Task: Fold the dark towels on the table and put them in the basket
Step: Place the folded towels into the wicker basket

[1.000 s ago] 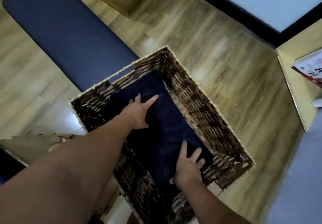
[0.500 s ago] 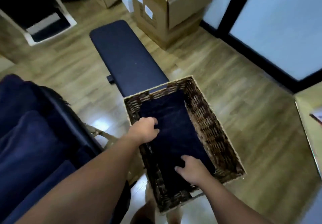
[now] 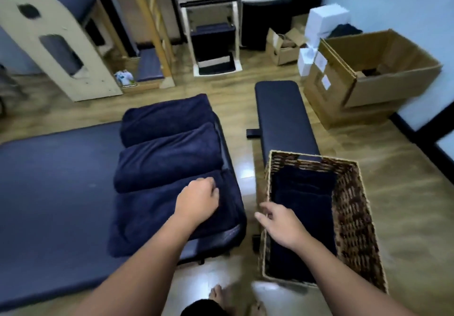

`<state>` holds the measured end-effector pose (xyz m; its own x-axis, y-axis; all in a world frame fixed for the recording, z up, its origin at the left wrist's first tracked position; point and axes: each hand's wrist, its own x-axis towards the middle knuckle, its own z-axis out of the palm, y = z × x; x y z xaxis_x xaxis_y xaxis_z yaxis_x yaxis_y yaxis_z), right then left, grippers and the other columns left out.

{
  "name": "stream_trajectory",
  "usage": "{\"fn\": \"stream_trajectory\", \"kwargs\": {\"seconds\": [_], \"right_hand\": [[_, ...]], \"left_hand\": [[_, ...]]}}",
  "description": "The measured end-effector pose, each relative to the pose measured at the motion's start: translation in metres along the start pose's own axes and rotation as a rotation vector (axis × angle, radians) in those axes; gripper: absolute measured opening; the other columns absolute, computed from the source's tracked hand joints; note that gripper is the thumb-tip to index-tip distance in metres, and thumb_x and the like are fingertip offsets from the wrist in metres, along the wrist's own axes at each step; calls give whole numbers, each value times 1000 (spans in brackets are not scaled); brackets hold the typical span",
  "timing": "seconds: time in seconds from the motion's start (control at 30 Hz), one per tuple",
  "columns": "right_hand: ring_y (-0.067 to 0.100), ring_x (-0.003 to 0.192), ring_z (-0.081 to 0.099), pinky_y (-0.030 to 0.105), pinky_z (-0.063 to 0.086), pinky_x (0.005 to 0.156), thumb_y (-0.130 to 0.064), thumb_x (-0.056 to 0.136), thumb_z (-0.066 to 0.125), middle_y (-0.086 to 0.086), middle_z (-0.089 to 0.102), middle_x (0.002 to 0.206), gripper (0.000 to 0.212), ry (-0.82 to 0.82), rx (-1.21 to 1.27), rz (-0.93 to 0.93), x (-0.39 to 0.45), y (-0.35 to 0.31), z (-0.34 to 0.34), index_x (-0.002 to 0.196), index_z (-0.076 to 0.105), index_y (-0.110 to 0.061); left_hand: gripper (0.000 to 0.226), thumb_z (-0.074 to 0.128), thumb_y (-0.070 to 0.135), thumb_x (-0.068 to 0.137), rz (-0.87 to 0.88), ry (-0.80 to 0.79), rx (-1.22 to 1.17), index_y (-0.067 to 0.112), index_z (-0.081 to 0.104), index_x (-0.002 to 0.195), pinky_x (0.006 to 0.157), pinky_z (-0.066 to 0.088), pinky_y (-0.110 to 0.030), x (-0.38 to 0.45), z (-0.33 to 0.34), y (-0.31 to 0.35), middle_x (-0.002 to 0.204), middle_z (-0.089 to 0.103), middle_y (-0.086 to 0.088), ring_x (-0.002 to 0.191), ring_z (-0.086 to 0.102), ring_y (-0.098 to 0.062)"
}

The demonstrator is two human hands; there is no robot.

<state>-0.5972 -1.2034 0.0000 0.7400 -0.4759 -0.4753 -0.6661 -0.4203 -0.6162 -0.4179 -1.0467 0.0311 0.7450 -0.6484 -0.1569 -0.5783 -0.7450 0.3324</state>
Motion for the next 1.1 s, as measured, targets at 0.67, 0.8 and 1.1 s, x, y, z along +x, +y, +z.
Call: {"fn": "stream_trajectory", "kwargs": {"seconds": [0.67,0.8,1.1], "right_hand": [[39,135,41,44,38,114,-55,77,78,24,25,153,108,-73,-117,100,81,-114,71,156,4,-51],[34,130,49,44,43,110,-55,74,78,14,45,147,106,-57,-117,97,82,-113,71,155,8,-53],[25,123,58,35,49,99,-44,83,75,-5,60,137,86,88,-110,163,37,-50,23,153,26,-46]], "left_hand": [[91,66,71,76,-619,-127,-418,60,14,150,106,43,-44,-61,-8,-194,141,52,-14,125,51,-35],[88,73,55,81,-566,-105,-436,47,26,154,107,42,-39,-50,-18,-192,147,55,5,133,51,-28],[75,81,22,81,-435,-152,-558,30,49,148,107,43,-34,-23,-9,-129,140,59,2,130,54,-24]]}}
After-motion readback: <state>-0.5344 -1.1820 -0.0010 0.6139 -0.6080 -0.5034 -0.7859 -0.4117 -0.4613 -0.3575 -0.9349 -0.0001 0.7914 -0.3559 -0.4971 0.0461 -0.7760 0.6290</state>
